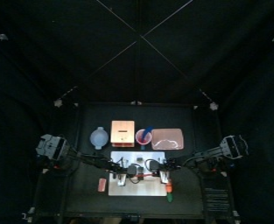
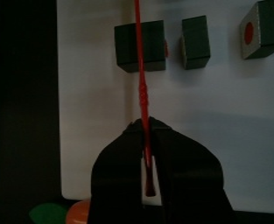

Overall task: Place sushi on board then cut the sushi with the knife then place the pieces on the plate
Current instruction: Cut the sushi into 4 pieces

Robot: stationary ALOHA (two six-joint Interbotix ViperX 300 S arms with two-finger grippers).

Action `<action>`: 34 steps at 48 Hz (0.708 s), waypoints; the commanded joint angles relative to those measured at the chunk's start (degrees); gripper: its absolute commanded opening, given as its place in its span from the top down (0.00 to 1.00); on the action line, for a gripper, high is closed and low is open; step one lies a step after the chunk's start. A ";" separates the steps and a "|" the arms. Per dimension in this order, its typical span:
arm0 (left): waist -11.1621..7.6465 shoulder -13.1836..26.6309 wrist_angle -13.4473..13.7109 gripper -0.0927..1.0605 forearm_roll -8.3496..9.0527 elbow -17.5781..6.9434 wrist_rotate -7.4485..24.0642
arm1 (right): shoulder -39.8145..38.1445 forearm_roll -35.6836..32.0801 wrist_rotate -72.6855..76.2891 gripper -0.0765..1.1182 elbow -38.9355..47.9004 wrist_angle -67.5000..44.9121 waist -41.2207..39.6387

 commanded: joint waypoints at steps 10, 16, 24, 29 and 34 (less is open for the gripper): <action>-0.88 1.49 0.44 0.59 -2.99 -0.62 0.26 | 3.78 2.46 -0.09 0.65 -1.14 0.26 2.64; -1.49 1.58 0.44 0.59 -4.22 -0.62 0.26 | 4.83 3.08 -0.09 0.65 -1.76 0.26 3.52; -2.46 1.23 0.44 0.59 -5.63 -0.62 0.18 | 4.75 4.39 -0.09 0.65 -2.29 0.35 4.75; -3.08 0.79 0.44 0.59 -6.06 -0.70 0.26 | 4.13 5.10 -0.09 0.65 -2.46 0.53 5.27; -3.16 0.44 0.44 0.59 -5.98 -0.70 0.35 | 3.16 5.10 -0.09 0.65 -2.46 0.53 5.27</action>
